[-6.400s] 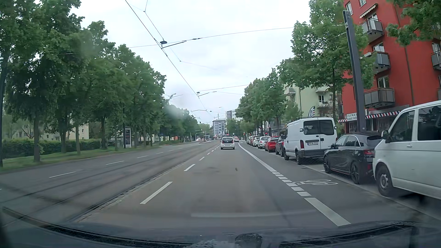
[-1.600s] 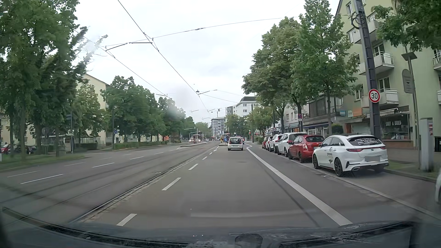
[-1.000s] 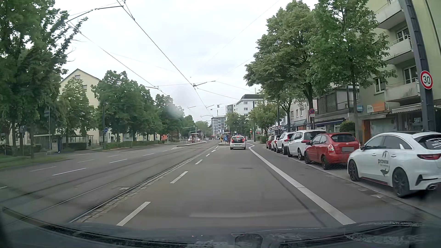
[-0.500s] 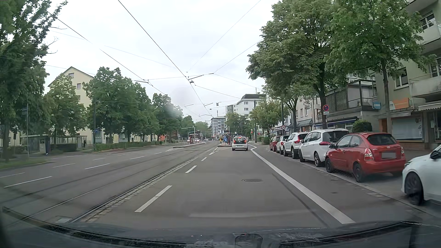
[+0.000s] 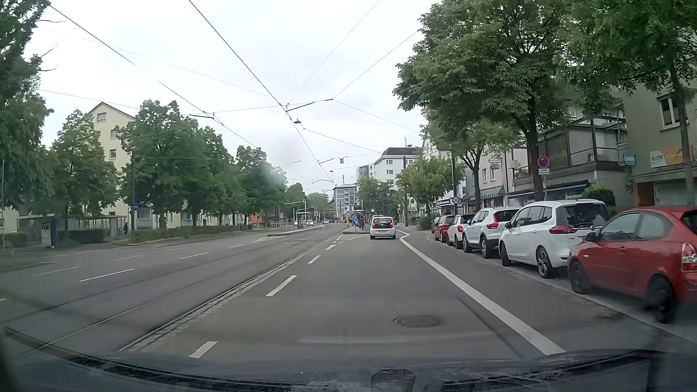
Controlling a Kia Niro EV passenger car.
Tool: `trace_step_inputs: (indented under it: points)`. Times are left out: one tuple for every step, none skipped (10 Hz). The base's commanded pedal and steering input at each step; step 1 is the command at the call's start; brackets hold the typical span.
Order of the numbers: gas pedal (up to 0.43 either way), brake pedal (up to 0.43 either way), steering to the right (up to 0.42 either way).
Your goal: Follow the waypoints while adhering to traffic rules and regulations
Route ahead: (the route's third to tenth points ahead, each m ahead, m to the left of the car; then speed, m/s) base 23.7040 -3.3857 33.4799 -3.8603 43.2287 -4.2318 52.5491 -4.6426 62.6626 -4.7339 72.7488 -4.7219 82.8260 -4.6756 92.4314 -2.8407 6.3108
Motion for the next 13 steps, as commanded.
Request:
trace_step_inputs:
  points:
    - [0.047,0.000,-0.001]
    - [0.039,0.000,-0.001]
    - [0.039,0.000,0.000]
    - [0.039,0.000,0.004]
    - [0.039,0.000,0.007]
    - [0.028,0.000,0.007]
    - [0.028,0.000,0.007]
    - [0.028,0.000,0.007]
    - [0.028,0.000,0.007]
    - [0.028,0.000,0.007]
    - [0.028,0.000,0.007]
    - [0.028,0.000,0.007]
    - [0.028,0.000,0.007]
